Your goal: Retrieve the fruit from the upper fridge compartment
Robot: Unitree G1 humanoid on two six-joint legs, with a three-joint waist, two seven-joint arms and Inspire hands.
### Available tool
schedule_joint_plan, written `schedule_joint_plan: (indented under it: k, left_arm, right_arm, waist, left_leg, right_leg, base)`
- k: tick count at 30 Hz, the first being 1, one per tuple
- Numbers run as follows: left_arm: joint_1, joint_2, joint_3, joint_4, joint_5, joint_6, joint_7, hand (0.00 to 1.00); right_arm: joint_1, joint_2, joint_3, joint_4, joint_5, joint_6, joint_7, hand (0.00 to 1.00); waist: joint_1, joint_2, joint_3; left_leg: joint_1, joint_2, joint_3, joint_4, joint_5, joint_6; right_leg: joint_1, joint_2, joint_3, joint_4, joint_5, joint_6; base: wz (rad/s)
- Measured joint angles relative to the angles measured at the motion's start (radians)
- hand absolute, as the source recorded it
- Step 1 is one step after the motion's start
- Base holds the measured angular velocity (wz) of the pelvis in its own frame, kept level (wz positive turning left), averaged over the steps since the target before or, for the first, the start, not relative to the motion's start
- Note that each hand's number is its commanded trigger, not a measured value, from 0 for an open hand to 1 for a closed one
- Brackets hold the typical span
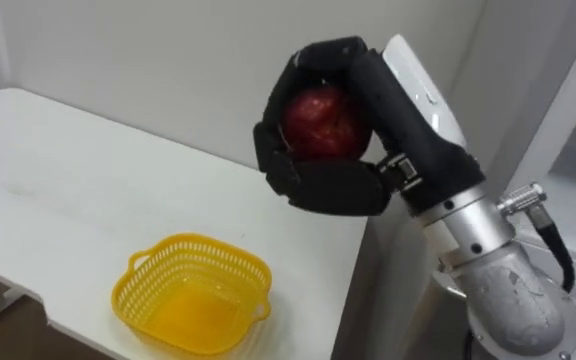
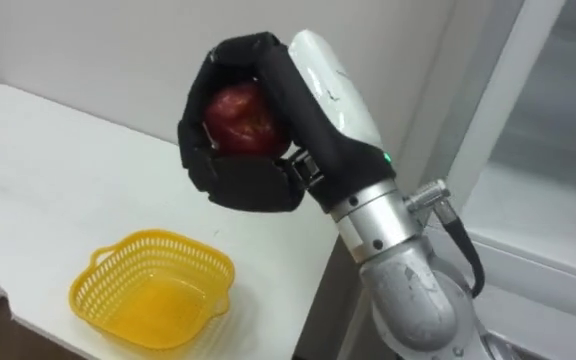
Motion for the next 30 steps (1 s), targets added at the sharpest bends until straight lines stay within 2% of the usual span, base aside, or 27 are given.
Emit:
schedule_joint_plan:
  k: [6,13,17,19,25,30]
  left_arm:
    - [0.027,0.009,0.012,0.001,0.021,0.026,0.015,0.00]
    - [0.042,0.009,0.032,-0.019,0.028,0.049,0.021,0.00]
    - [0.048,0.009,0.032,-0.035,0.030,0.079,0.012,0.00]
    - [0.046,0.010,0.032,-0.050,0.030,0.087,0.010,0.00]
    - [0.043,0.012,0.029,-0.049,0.031,0.099,0.010,0.00]
    - [0.041,0.012,0.028,-0.048,0.033,0.099,0.021,0.00]
  right_arm:
    - [-0.004,-0.001,0.011,0.122,0.005,0.022,-0.008,1.00]
    - [-0.004,-0.001,0.062,0.184,0.007,0.049,-0.005,1.00]
    - [-0.004,-0.001,0.125,0.201,-0.006,0.086,0.023,1.00]
    - [-0.004,-0.001,0.139,0.213,-0.005,0.104,0.036,1.00]
    - [-0.001,0.008,0.177,0.277,-0.002,0.111,0.042,1.00]
    - [-0.001,0.014,0.186,0.301,0.000,0.109,0.042,1.00]
  waist:
    - [0.025,-0.016,-0.0053]
    - [0.052,-0.028,-0.0029]
    - [0.060,-0.039,-0.0055]
    - [0.080,-0.048,-0.0054]
    - [0.126,-0.055,-0.0020]
    - [0.137,-0.053,-0.0001]
  left_leg:
    - [0.013,-0.014,-0.027,0.002,0.000,0.000]
    - [0.004,-0.019,-0.052,0.014,0.000,-0.001]
    - [-0.013,-0.029,-0.073,0.020,0.000,-0.001]
    - [-0.028,-0.032,-0.080,0.033,0.000,-0.001]
    - [-0.048,-0.037,-0.095,0.049,0.000,0.000]
    - [-0.059,-0.048,-0.108,0.052,0.003,0.001]
  right_leg:
    - [0.023,-0.003,0.001,-0.010,-0.004,0.005]
    - [0.031,-0.001,-0.002,-0.015,-0.004,0.005]
    - [0.029,-0.003,-0.034,-0.015,-0.004,0.006]
    - [0.019,-0.004,-0.050,-0.015,-0.004,0.006]
    - [0.006,-0.010,-0.069,-0.014,-0.007,0.010]
    - [-0.002,-0.013,-0.073,-0.014,-0.007,0.011]
  base:
    - [0.12]
    - [0.13]
    - [0.15]
    - [0.10]
    - [0.09]
    - [0.06]
